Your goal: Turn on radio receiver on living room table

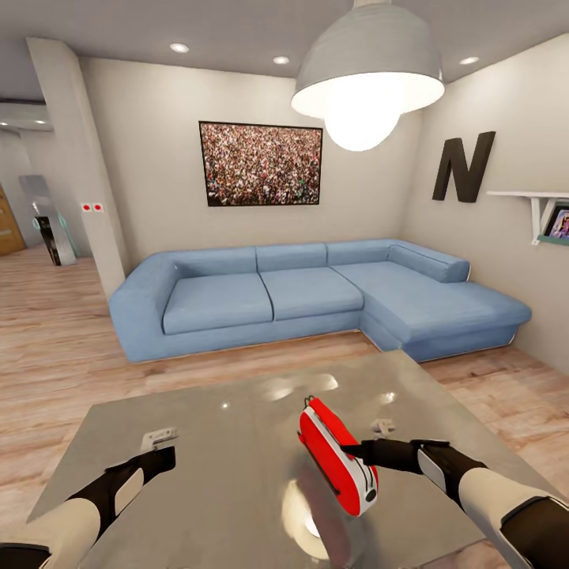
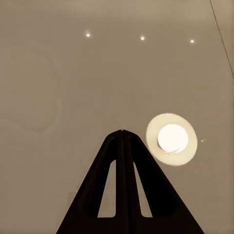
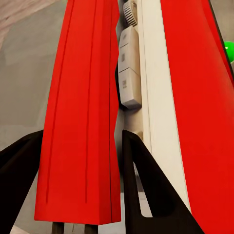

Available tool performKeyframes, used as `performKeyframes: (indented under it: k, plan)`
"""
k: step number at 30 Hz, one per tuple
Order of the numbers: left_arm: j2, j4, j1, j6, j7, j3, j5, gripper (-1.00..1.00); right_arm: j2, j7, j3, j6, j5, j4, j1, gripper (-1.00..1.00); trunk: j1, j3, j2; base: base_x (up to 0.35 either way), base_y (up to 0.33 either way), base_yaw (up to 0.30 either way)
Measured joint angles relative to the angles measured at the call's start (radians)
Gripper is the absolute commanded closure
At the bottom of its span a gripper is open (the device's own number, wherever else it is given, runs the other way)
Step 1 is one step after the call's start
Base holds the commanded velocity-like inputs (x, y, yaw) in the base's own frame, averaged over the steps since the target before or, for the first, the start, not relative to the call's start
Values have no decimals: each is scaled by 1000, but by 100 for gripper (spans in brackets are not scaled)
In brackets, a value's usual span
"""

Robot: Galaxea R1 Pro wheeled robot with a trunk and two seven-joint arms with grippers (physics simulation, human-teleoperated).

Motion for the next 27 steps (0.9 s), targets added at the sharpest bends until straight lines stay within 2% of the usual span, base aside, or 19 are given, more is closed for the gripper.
performKeyframes:
  k: [9,20,23,27]
  plan:
    - [-1,0,0,0,0,0,0,100,0,0,-1,0,-1,0,0,100,35,-28,-63,0,0,0]
    - [-1,0,0,0,0,0,0,100,0,0,-2,0,-2,0,0,100,35,-28,-63,0,0,0]
    - [-1,0,0,0,0,0,0,100,0,0,0,0,-1,0,0,100,46,-38,-84,0,0,0]
    - [-1,0,0,0,0,0,0,100,0,0,-3,0,-2,0,0,100,46,-38,-84,0,0,0]
